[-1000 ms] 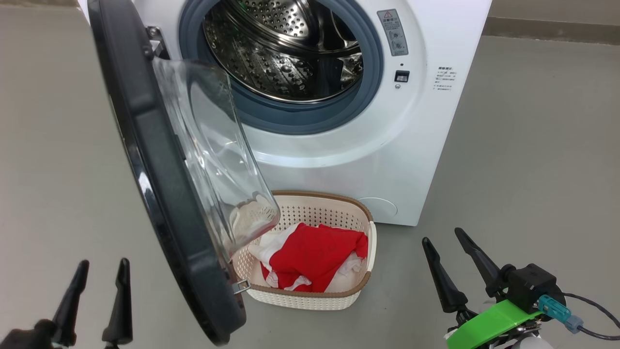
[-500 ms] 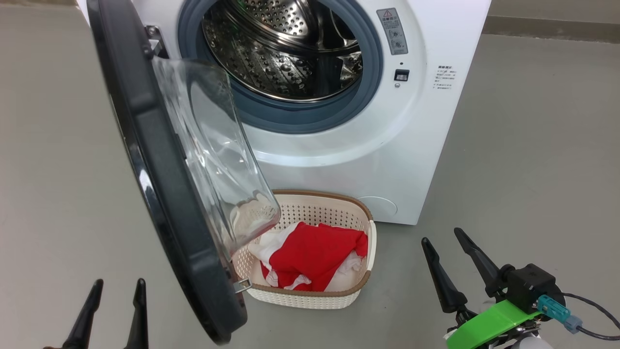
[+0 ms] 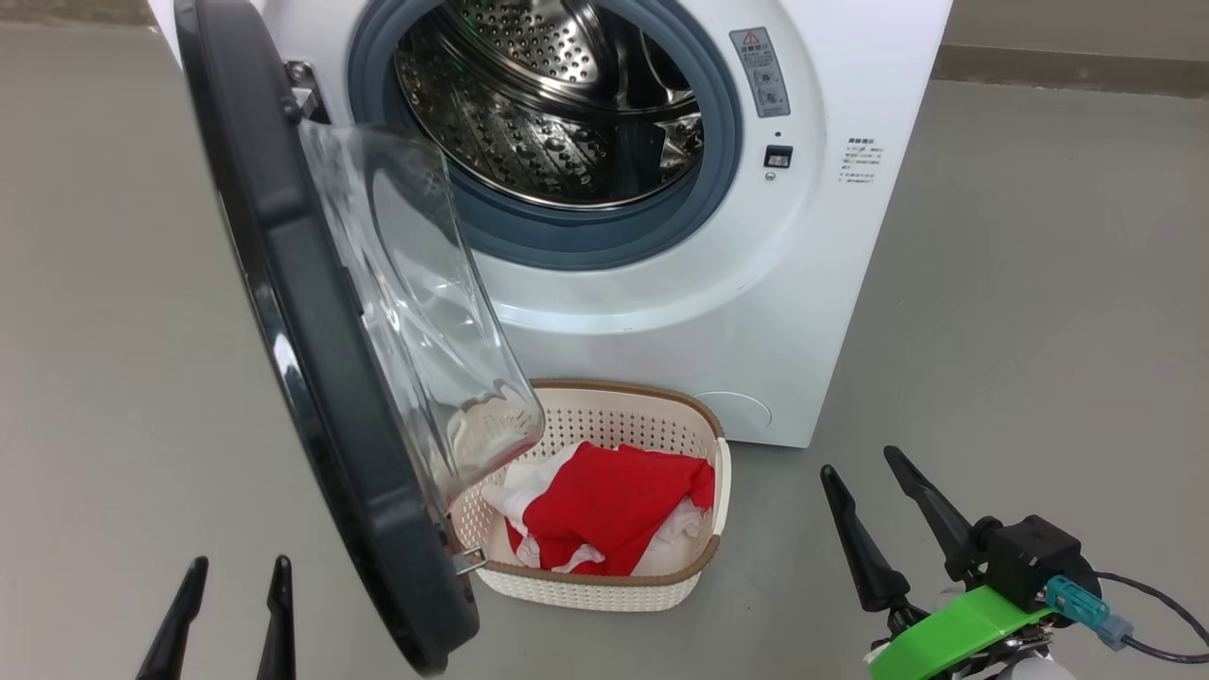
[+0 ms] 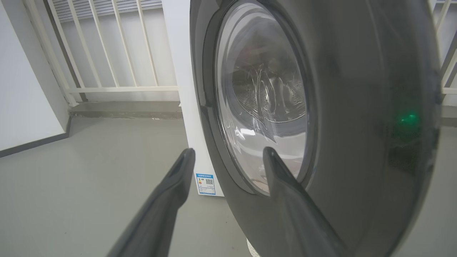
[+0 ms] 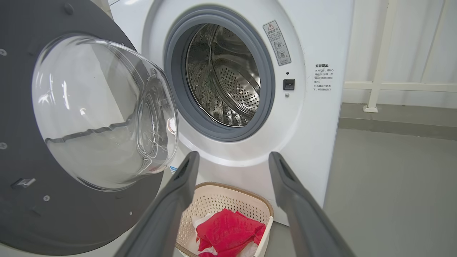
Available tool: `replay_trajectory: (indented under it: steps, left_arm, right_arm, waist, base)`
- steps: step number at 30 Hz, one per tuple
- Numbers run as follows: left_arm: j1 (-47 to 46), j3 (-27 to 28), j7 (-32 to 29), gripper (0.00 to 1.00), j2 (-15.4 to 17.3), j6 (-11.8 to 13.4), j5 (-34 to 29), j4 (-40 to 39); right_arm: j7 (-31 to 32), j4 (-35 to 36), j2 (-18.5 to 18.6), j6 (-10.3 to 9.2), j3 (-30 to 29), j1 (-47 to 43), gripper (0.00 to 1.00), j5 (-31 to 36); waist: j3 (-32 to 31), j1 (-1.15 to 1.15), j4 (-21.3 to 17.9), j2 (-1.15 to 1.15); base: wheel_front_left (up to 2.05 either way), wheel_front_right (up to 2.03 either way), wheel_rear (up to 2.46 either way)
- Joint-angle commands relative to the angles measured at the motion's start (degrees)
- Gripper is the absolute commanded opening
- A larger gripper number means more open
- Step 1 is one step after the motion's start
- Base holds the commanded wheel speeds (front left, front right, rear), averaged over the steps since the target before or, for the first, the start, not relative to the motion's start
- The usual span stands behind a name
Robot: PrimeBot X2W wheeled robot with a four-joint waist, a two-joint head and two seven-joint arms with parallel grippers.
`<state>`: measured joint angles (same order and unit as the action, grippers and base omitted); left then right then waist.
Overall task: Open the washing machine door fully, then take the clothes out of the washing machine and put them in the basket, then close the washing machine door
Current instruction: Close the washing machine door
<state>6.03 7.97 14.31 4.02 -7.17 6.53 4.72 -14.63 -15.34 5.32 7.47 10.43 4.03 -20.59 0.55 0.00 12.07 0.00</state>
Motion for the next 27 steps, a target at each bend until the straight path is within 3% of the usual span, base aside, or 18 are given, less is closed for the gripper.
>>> replay_trajectory:
  steps: [1,16,17,18,22,27]
  left_arm:
    - [-0.82,2.24,0.68,1.00,0.29,-0.30,-0.21,-1.48]
    - [-1.31,1.77,0.69,1.00,0.18,-0.31,0.36,-0.81]
    - [-1.20,1.64,0.69,0.58,0.16,-0.31,0.63,-0.38]
    - [-1.19,1.68,0.69,0.00,0.13,-0.31,0.85,-0.04]
    - [-2.63,3.64,0.69,0.00,-0.52,-0.31,5.28,-0.09]
    - [-6.09,5.58,0.68,0.00,-1.06,-0.05,16.96,1.27]
  right_arm:
    - [-0.37,1.21,0.39,0.02,1.42,1.72,1.00,0.15]
    - [-0.37,0.93,0.42,0.02,1.70,1.87,1.00,0.01]
    - [-0.37,0.91,0.43,0.02,1.71,1.87,1.00,-0.01]
    - [-0.37,0.88,0.46,0.02,1.72,1.84,1.00,-0.01]
    - [-0.37,0.81,0.58,0.02,1.63,1.69,1.00,-0.03]
    - [-0.37,0.53,0.72,0.02,1.80,1.45,1.00,-0.05]
  waist:
    - [-0.19,0.00,0.01,0.00]
    - [-0.21,0.00,0.17,0.00]
    - [-0.22,0.00,0.13,0.00]
    - [-0.26,0.00,0.12,0.00]
    - [-0.48,0.00,0.15,0.00]
    - [-1.09,0.00,0.29,0.00]
  base:
    - [0.00,0.00,0.00]
    - [0.00,0.00,0.00]
    - [0.00,0.00,0.00]
    - [0.00,0.00,0.00]
    - [0.00,0.00,0.00]
    - [0.00,0.00,0.00]
